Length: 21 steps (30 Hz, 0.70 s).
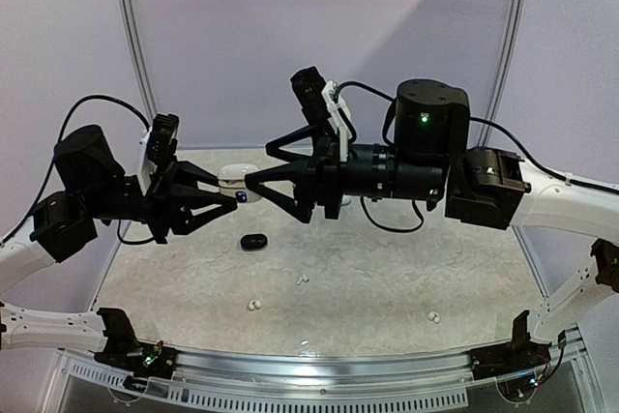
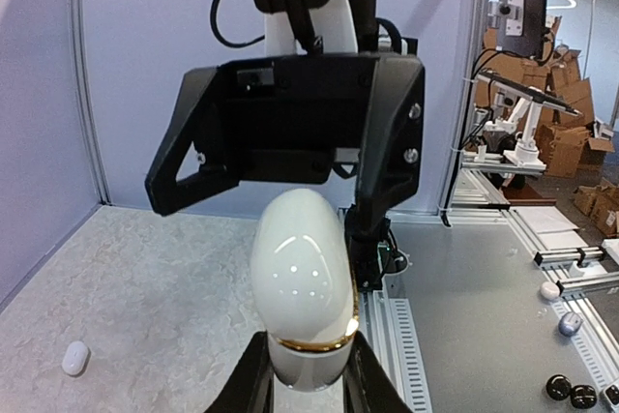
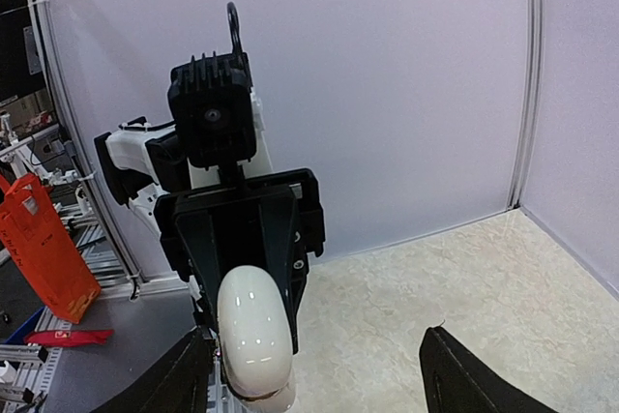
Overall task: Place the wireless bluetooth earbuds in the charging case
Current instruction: Open the charging case at the center of the board.
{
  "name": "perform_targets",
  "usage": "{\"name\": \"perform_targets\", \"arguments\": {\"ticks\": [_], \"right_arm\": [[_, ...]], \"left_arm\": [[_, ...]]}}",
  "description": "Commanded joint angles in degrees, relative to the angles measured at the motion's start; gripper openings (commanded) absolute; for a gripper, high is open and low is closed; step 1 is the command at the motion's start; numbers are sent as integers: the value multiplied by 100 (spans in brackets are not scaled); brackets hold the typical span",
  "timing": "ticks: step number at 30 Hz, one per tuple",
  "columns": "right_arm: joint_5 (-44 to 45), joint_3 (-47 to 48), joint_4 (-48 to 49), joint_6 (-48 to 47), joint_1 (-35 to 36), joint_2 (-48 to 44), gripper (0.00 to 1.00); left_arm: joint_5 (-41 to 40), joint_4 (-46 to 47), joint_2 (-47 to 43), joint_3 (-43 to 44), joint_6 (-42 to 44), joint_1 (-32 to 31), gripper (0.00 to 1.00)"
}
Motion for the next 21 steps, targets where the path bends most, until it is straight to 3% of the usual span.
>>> {"name": "perform_targets", "arguments": {"ticks": [1, 9, 11, 15, 21], "right_arm": [[356, 489, -834, -165, -4, 121, 75], [267, 642, -1071, -328, 2, 235, 75], [36, 670, -1077, -384, 0, 221, 78], [-228, 869, -1235, -491, 0, 284, 93], [-231, 1140, -1514, -554, 10, 534, 94]], "left_arm": [[45, -284, 20, 49, 223, -78, 0], [45, -338, 50, 87, 89, -74, 0], [62, -303, 70, 79, -110, -76, 0], [107, -315, 111, 70, -193, -74, 0], [102, -385, 120, 100, -135, -74, 0]]}}
